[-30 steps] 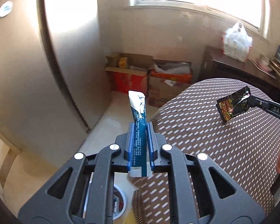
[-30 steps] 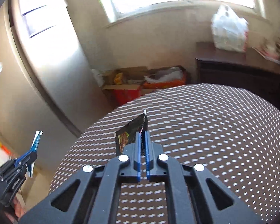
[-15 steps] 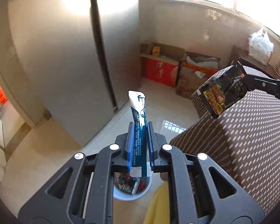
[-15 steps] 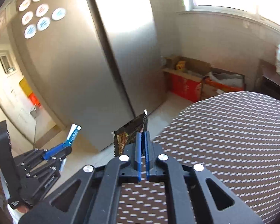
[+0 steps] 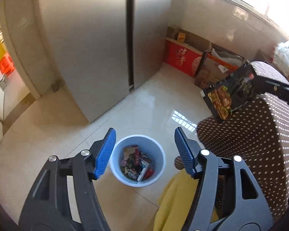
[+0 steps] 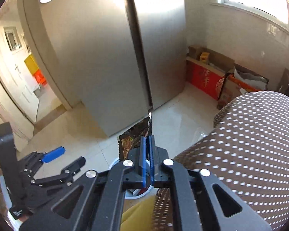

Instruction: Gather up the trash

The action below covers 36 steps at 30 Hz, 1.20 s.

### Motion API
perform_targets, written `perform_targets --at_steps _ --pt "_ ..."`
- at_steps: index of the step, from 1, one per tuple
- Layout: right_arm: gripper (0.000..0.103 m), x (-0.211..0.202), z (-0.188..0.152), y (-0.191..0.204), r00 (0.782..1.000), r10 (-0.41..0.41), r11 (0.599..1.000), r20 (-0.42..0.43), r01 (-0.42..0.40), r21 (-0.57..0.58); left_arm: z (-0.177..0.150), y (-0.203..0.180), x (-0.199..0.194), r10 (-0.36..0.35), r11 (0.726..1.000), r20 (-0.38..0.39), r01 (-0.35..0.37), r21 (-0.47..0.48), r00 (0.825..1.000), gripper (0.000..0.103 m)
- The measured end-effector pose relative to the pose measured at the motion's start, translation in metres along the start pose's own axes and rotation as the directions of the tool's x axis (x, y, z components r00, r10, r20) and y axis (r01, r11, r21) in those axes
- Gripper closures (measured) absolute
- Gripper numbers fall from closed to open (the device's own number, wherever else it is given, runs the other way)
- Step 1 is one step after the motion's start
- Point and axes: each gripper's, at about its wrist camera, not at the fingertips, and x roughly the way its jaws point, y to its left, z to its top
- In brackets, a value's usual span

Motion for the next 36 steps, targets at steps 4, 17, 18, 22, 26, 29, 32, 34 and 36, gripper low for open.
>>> perform_targets --at_steps 4,17,18,22,26,29,32,34,36 --pt "0.099 0.017 -0.004 0.029 0.999 0.018 0.999 -0.043 -0.020 -0.045 -0.010 0.026 -0.003 0.047 0.998 -0.011 -0.047 -0.044 0.999 0.040" --pt "0.041 0.038 -0.032 0.097 0.997 -0.027 0.965 -0.072 0.007 -0.260 -0.045 0.060 -0.026 0.096 0.984 -0.016 -0.097 -0.146 0.995 0.040" --pt "0.041 0.038 -0.032 0.095 0.997 -0.026 0.967 -0.072 0.007 -0.256 -0.047 0.057 -0.028 0.097 0.985 -0.014 -0.098 -0.145 0.995 0.040" --pt "0.041 0.027 -0.036 0.088 0.997 -0.037 0.968 -0.067 0.020 -0.250 -0.054 0.050 -0.037 0.087 0.987 0.003 -0.086 -0.139 0.996 0.040" --pt "0.041 0.016 -0.040 0.074 0.997 -0.017 0.977 -0.075 0.000 -0.213 -0.055 0.040 -0.045 0.091 0.988 0.022 -0.087 -0.126 0.996 0.040" --pt "0.041 0.001 -0.044 0.064 0.998 -0.008 0.981 -0.056 -0.003 -0.191 -0.053 0.029 -0.055 0.081 0.990 0.046 -0.075 -0.117 0.996 0.040" --pt "0.039 -0.018 -0.050 0.052 1.000 0.005 0.988 -0.025 -0.009 -0.155 -0.050 0.018 -0.067 0.080 0.990 0.073 -0.071 -0.118 0.994 0.040" --pt "0.038 -0.030 -0.054 0.044 1.000 0.014 0.991 -0.010 -0.015 -0.136 -0.048 0.012 -0.076 0.071 0.992 0.091 -0.060 -0.114 0.993 0.040" --pt "0.037 -0.045 -0.058 0.036 1.000 0.020 0.993 0.016 -0.018 -0.113 -0.048 0.001 -0.088 0.067 0.993 0.119 -0.055 -0.101 0.991 0.040"
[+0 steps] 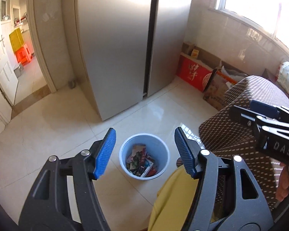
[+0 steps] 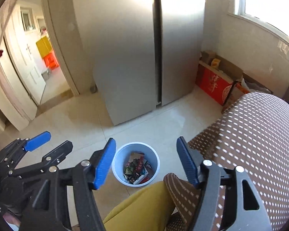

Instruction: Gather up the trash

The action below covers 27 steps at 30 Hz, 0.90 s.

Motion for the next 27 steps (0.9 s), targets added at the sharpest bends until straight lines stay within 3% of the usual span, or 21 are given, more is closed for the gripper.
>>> perform_targets --at_steps 8,14,17,27 --pt "0.027 -0.067 -0.022 -0.035 0.989 -0.051 0.996 0.135 0.042 0.073 -0.001 -0.040 -0.037 -0.048 0.997 0.070 0.044 0.056 0.996 0.040" --pt "0.025 -0.107 -0.044 -0.067 0.977 -0.109 0.985 0.182 0.082 0.150 -0.007 -0.075 -0.067 -0.096 0.991 0.121 0.084 0.101 0.988 0.040" --pt "0.025 -0.128 -0.059 -0.080 0.974 -0.108 0.980 0.199 0.071 0.186 -0.010 -0.093 -0.085 -0.127 0.987 0.152 0.108 0.123 0.980 0.040" --pt "0.021 -0.204 -0.090 -0.091 0.932 -0.172 0.974 0.320 0.112 0.197 -0.020 -0.129 -0.149 -0.225 0.966 0.250 0.183 0.182 0.942 0.040"
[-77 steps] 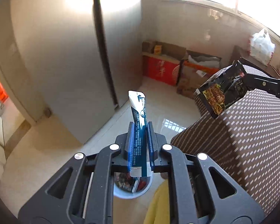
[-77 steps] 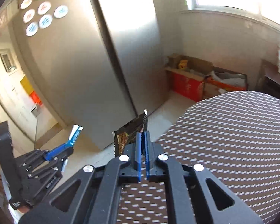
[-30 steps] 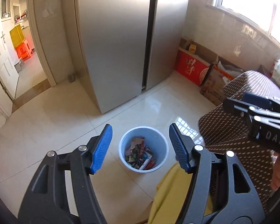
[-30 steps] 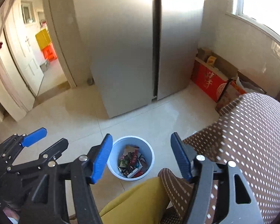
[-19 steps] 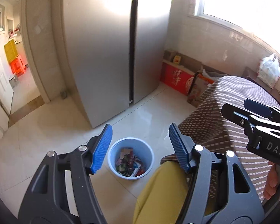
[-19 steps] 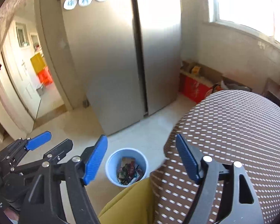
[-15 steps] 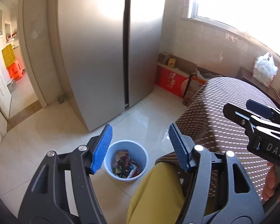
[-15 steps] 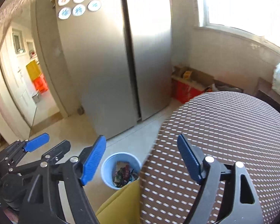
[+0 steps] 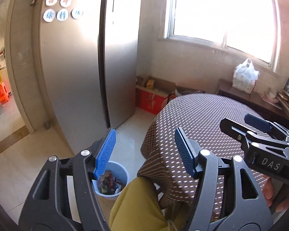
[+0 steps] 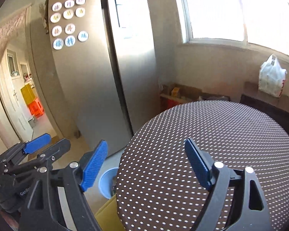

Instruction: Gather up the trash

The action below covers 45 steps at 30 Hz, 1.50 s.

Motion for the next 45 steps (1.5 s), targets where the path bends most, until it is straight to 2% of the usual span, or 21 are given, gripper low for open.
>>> perform_targets --at_steps 5,13,17,25,31,37,45 --pt "0.017 -0.030 0.006 -0.001 0.998 0.000 1.000 0.069 0.001 -0.011 0.007 -0.009 -0.028 -0.012 1.000 0.065 0.012 0.000 0.998 0.040" --pt "0.014 -0.064 0.016 -0.005 0.988 0.010 1.000 0.151 -0.007 -0.023 0.017 -0.016 -0.053 0.035 0.999 0.124 -0.035 0.004 0.992 0.040" --pt "0.013 -0.071 0.021 -0.001 0.985 0.023 0.999 0.172 -0.018 -0.032 0.019 -0.014 -0.064 0.072 0.997 0.157 -0.071 -0.008 0.985 0.032" --pt "0.011 -0.077 0.026 0.012 0.982 0.044 0.998 0.184 -0.034 -0.057 0.019 -0.017 -0.074 0.083 0.996 0.180 -0.086 0.012 0.980 0.031" --pt "0.011 -0.077 0.024 0.014 0.983 0.034 0.998 0.181 -0.026 -0.050 0.018 -0.016 -0.075 0.090 0.996 0.183 -0.093 0.008 0.979 0.029" --pt "0.010 -0.076 0.023 0.015 0.985 0.009 0.999 0.174 0.000 -0.054 0.017 -0.012 -0.075 0.105 0.994 0.189 -0.108 0.007 0.976 0.019" --pt "0.010 -0.074 0.017 0.019 0.987 -0.015 0.998 0.161 0.025 -0.058 0.015 -0.010 -0.071 0.105 0.994 0.172 -0.109 0.014 0.980 0.019"
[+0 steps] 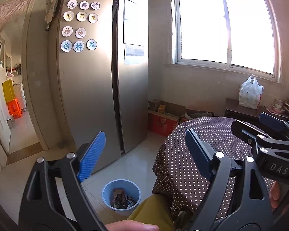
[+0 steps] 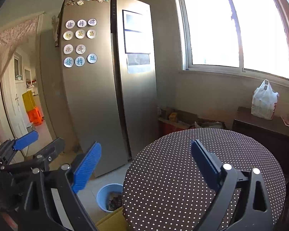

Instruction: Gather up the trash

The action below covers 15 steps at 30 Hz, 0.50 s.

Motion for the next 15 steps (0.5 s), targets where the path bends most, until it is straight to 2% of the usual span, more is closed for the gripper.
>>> perform_targets --at_steps 15 --pt "0.010 -0.0063 -0.0005 0.0024 1.000 -0.012 1.000 0.011 0.012 -0.005 0.0002 -0.0009 -0.0016 -0.009 1.000 0.005 0.009 -0.009 1.000 0.019"
